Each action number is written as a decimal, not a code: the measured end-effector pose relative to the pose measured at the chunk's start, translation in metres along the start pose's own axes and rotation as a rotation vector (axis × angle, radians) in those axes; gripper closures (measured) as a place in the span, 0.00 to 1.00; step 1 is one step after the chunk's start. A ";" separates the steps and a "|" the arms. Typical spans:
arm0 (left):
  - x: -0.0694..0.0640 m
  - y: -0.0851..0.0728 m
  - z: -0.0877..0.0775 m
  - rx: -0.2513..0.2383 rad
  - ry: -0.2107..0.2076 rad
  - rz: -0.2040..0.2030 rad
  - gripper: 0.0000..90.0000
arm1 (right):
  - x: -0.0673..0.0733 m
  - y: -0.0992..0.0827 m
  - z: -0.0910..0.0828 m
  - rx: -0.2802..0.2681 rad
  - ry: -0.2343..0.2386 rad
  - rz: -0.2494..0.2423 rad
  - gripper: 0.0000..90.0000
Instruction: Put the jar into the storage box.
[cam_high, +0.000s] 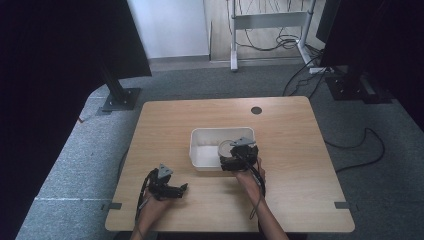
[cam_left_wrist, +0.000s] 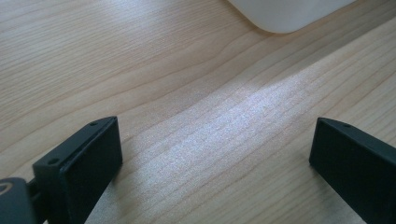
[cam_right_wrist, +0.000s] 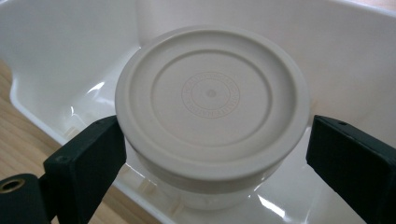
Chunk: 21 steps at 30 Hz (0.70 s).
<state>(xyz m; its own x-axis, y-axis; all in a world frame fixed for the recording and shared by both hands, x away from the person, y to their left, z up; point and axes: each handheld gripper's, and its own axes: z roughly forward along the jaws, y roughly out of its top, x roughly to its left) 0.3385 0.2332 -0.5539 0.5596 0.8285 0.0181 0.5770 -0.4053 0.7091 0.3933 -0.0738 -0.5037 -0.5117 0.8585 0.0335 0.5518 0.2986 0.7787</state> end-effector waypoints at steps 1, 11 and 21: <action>0.000 0.000 0.000 0.000 0.000 0.000 0.03 | 0.000 0.000 -0.001 -0.001 0.004 -0.006 0.05; 0.000 0.000 0.000 0.001 0.000 0.000 0.03 | 0.002 -0.004 -0.009 -0.004 0.037 -0.045 0.05; 0.000 0.000 0.000 0.000 0.000 -0.002 0.03 | 0.001 -0.011 -0.017 -0.008 0.059 -0.071 0.04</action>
<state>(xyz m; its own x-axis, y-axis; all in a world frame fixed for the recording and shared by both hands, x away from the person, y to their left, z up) 0.3384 0.2331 -0.5540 0.5587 0.8292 0.0165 0.5779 -0.4036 0.7094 0.3756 -0.0839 -0.5014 -0.5877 0.8090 0.0146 0.5075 0.3544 0.7854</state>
